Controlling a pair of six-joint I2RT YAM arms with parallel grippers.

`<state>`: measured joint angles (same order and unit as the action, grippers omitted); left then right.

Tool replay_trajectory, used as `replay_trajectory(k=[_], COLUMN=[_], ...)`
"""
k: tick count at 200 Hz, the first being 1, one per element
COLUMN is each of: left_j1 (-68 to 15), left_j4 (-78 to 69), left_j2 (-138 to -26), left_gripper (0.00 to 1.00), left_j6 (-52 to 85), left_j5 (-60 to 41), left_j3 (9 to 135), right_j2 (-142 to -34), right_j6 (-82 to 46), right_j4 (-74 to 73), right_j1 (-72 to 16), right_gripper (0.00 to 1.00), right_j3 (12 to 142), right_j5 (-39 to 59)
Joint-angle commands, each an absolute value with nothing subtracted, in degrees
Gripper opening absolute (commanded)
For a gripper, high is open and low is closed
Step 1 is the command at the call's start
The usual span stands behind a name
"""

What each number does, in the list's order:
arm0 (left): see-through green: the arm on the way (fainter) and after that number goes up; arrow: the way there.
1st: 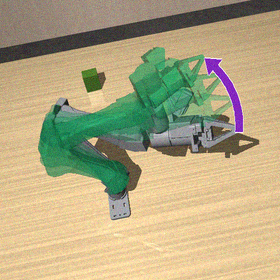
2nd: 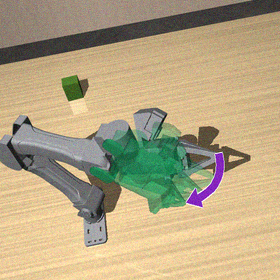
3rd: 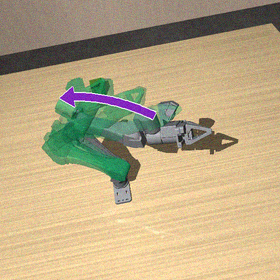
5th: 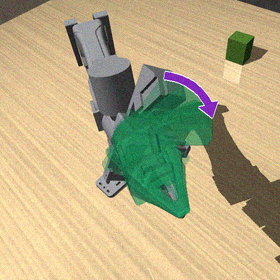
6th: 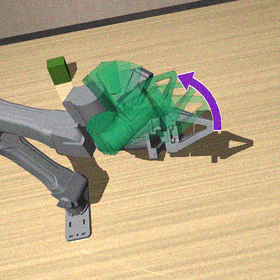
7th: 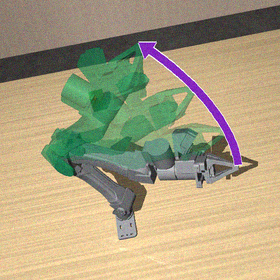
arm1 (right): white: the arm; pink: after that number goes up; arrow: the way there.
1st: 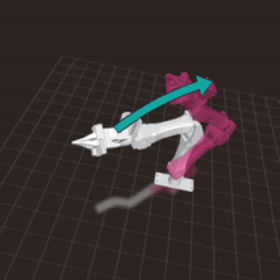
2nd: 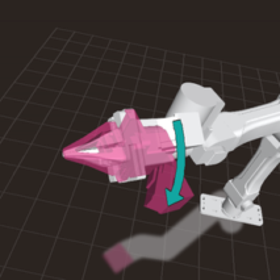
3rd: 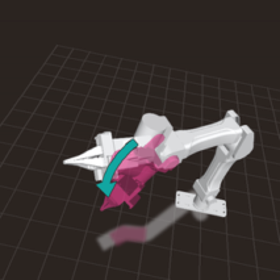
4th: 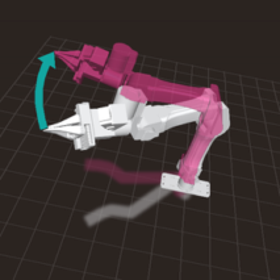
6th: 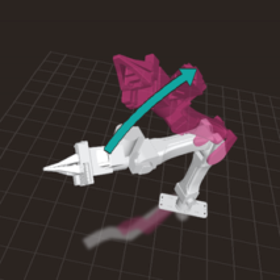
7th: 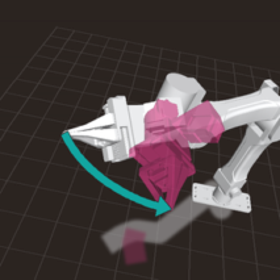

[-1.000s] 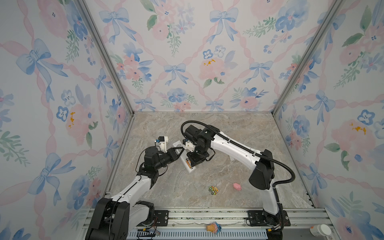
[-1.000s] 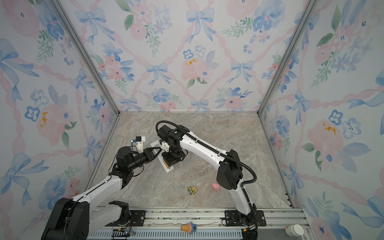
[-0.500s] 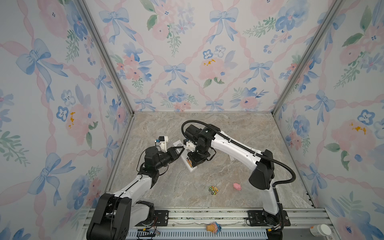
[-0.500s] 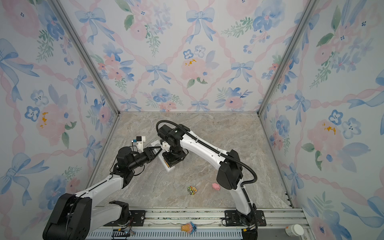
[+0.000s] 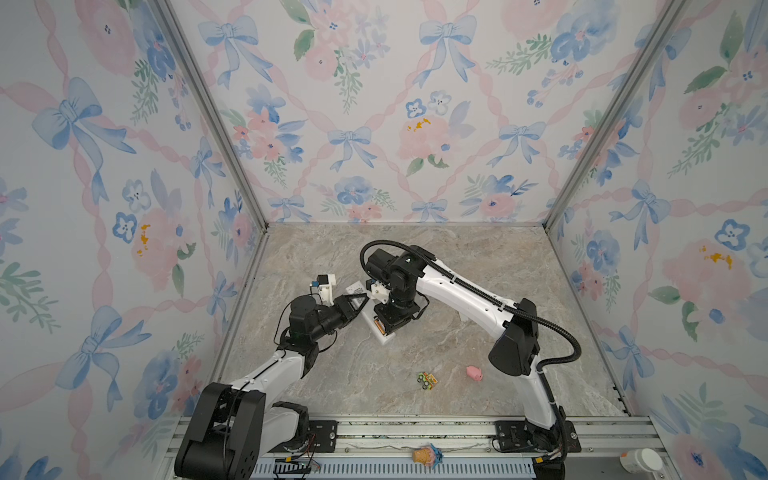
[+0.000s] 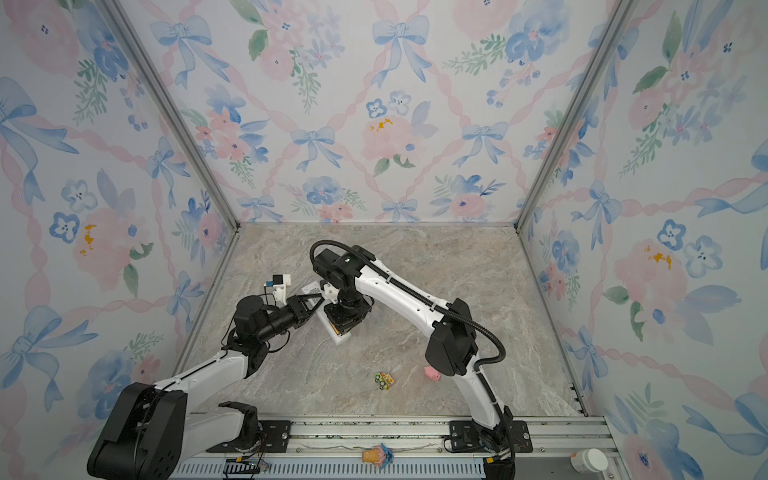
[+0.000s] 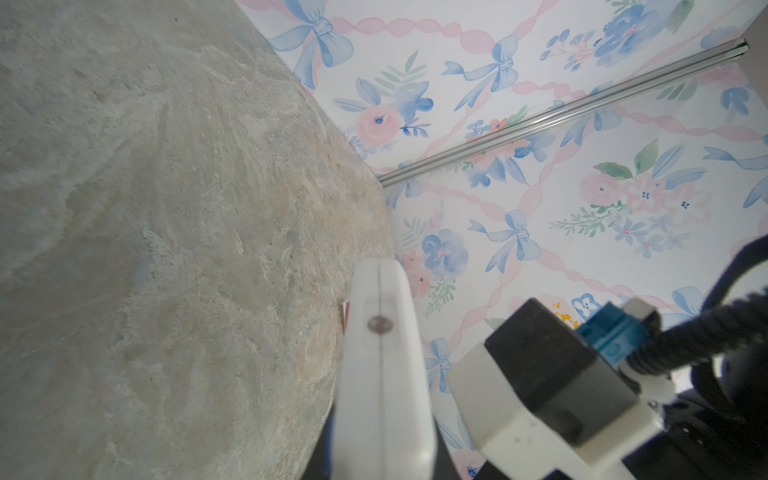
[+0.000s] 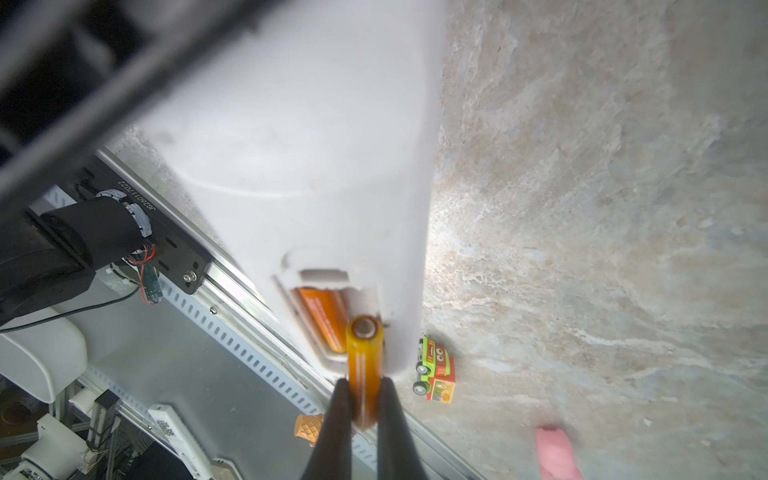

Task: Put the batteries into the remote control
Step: 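Lower the battery into the compartment beside the seated battery with the right gripper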

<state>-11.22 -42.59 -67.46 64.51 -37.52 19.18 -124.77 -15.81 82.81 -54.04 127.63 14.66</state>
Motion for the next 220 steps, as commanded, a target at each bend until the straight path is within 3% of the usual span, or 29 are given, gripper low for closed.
replay_trajectory(k=[1, 88, 220], left_j1=[-10.94, -11.05, -10.98], left_j4=[-46.6, -48.29, -49.48], left_j2=[-68.36, -69.3, -68.48], left_gripper=[0.0, 0.0, 0.0], left_j6=[65.82, 66.84, 67.13], left_j5=[-38.49, -38.58, -39.1], left_j3=[18.9, 18.94, 17.62], right_j2=[-126.53, -128.31, -128.12], right_j6=[-15.29, -15.78, -16.26], right_j4=[85.87, 86.4, 85.95], right_j1=[-53.68, -53.7, -53.7], right_gripper=[0.0, 0.03, 0.19], right_j3=[130.04, 132.03, 132.46], right_j5=[13.29, 12.96, 12.57])
